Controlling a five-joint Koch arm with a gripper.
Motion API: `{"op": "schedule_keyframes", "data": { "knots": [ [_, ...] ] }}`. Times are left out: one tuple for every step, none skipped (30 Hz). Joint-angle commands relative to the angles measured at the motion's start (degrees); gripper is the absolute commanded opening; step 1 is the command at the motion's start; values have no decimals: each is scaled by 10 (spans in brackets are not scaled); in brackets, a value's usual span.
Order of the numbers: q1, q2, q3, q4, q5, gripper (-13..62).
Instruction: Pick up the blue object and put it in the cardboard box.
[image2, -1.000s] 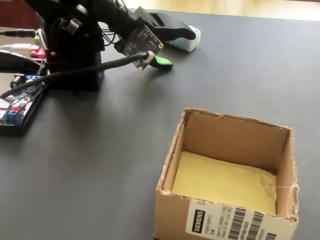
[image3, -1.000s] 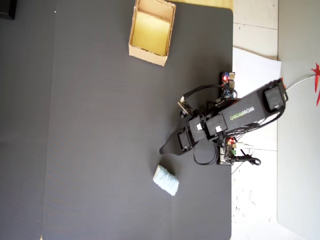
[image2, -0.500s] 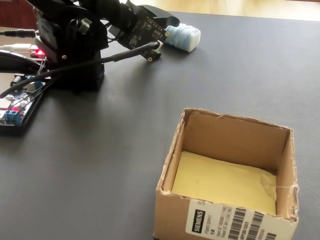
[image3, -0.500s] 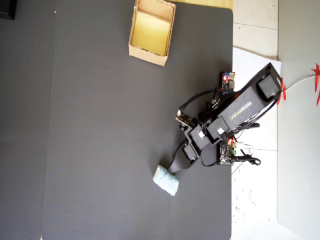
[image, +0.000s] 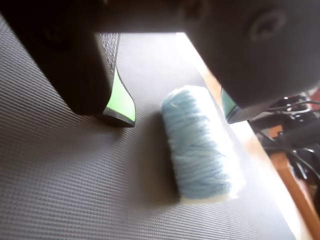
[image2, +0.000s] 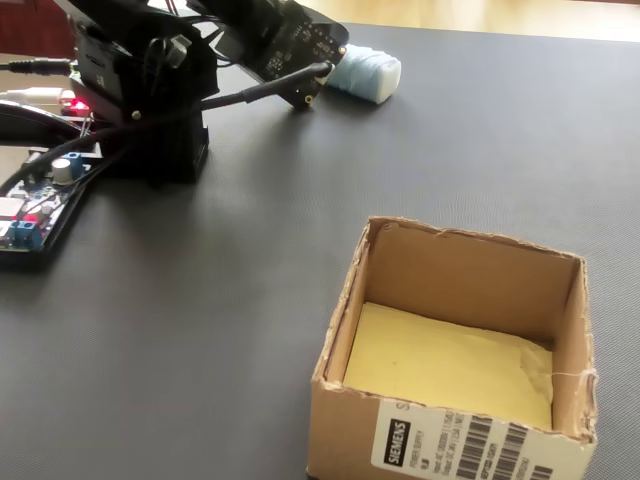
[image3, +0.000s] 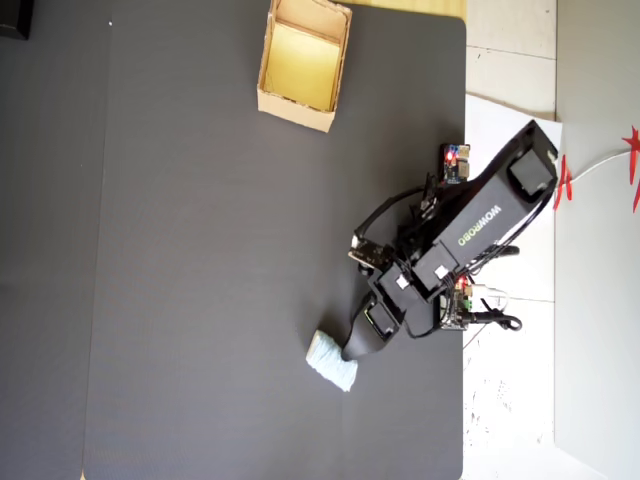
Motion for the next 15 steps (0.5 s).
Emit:
{"op": "schedule_keyframes", "data": {
  "knots": [
    [-7, -9, -55, 4, 39, 331],
    [-6, -20, -76, 23, 39, 331],
    [-4, -28, -91, 28, 38, 331],
    [-2, -39, -111, 29, 38, 331],
    [0, -46, -127, 33, 37, 331],
    [0, -53, -142, 40, 36, 331],
    [1, -57, -165, 61, 35, 332],
    [1, -57, -180, 79, 35, 332],
    [1, -57, -199, 101, 34, 332],
    [1, -58, -229, 137, 34, 332],
    [1, -65, -248, 156, 33, 332],
    [1, -69, -261, 170, 32, 332],
    [1, -76, -282, 195, 25, 332],
    [0, -90, -311, 233, 24, 332],
    [-1, -97, -319, 241, 23, 332]
  ]
}}
